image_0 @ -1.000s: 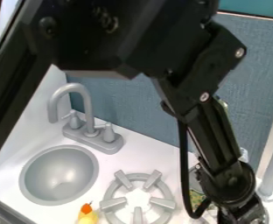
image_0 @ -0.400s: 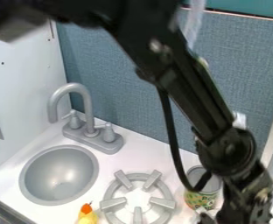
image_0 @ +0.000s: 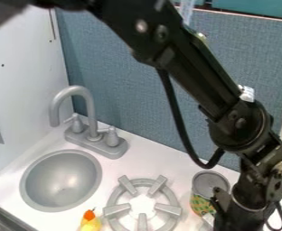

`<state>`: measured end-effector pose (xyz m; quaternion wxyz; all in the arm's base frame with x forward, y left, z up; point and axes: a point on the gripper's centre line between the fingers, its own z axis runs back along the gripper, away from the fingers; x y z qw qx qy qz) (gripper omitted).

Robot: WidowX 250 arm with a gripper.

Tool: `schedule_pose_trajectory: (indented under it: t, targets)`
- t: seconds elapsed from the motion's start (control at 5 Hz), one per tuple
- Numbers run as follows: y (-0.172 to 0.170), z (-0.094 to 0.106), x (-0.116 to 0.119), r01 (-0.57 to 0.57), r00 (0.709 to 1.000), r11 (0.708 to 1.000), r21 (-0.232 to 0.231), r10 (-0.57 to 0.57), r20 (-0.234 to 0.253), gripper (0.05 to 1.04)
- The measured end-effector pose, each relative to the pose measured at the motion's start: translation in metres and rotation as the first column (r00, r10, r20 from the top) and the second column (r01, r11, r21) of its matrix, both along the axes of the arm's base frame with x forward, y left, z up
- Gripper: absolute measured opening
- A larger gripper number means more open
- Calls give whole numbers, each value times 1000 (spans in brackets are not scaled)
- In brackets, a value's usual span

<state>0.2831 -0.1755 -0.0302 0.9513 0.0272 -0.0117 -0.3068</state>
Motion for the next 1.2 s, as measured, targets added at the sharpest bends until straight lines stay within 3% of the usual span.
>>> schedule_pose_trajectory:
  t: [0.2, 0.6, 0.8, 1.0, 1.2]
  targets:
    - [5, -17, 9, -28, 1000, 999, 39, 29, -11, 386]
    - [2, -35, 21, -48, 999, 997, 54, 49, -21, 386]
    - [1, -43, 26, -45, 998, 998, 35, 46, -42, 386]
    - [3, -49, 31, -50, 998, 998, -22, 49, -50, 386]
    - [1, -50, 33, -51, 998, 998, -40, 49, -47, 445]
